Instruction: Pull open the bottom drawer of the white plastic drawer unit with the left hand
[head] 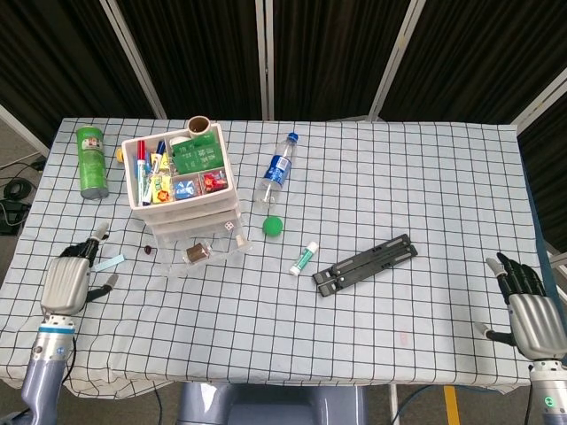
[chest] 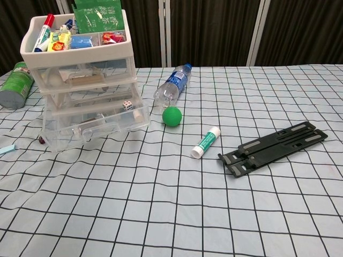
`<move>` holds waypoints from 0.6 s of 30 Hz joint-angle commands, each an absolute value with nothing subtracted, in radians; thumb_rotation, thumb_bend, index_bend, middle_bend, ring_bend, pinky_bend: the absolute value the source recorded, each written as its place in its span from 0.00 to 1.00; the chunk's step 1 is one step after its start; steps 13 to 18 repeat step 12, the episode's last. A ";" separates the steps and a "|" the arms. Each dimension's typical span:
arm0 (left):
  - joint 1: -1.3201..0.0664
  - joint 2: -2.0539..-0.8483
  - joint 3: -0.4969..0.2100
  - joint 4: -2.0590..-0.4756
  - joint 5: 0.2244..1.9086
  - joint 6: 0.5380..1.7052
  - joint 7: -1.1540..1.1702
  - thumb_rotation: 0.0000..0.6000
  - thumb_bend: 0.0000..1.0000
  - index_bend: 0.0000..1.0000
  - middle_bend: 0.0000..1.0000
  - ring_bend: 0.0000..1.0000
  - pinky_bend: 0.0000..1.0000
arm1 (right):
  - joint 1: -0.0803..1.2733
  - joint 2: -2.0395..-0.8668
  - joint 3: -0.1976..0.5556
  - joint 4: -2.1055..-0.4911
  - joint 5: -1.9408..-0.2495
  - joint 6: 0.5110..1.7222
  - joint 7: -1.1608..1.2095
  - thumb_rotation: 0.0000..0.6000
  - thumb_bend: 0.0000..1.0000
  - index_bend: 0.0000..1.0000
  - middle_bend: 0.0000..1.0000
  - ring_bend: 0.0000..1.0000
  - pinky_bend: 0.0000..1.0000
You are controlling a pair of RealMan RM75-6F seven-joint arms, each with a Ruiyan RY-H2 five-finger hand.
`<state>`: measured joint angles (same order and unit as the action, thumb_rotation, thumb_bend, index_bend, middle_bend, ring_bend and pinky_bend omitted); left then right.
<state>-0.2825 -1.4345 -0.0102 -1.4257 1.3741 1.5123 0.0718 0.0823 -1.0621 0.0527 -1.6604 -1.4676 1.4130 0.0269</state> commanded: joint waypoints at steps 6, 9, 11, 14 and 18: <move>-0.199 -1.383 0.036 -1.504 1.416 1.584 0.087 1.00 0.24 0.00 0.00 0.00 0.00 | 0.082 -1.077 0.058 -1.651 -1.469 1.427 0.006 1.00 0.02 0.00 0.00 0.00 0.00; -0.169 -1.385 0.040 -1.504 1.441 1.632 0.112 1.00 0.23 0.00 0.00 0.00 0.00 | 0.081 -1.082 0.059 -1.646 -1.470 1.431 0.000 1.00 0.02 0.00 0.00 0.00 0.00; -0.158 -1.383 0.041 -1.503 1.441 1.641 0.131 1.00 0.23 0.00 0.00 0.00 0.00 | 0.081 -1.085 0.060 -1.643 -1.467 1.431 -0.001 1.00 0.02 0.00 0.00 0.00 0.00; -0.153 -1.382 0.038 -1.506 1.439 1.642 0.142 1.00 0.23 0.00 0.00 0.00 0.00 | 0.081 -1.086 0.061 -1.641 -1.464 1.430 -0.002 1.00 0.02 0.00 0.00 0.00 0.00; -0.153 -1.382 0.038 -1.506 1.439 1.642 0.142 1.00 0.23 0.00 0.00 0.00 0.00 | 0.081 -1.086 0.061 -1.641 -1.464 1.430 -0.002 1.00 0.02 0.00 0.00 0.00 0.00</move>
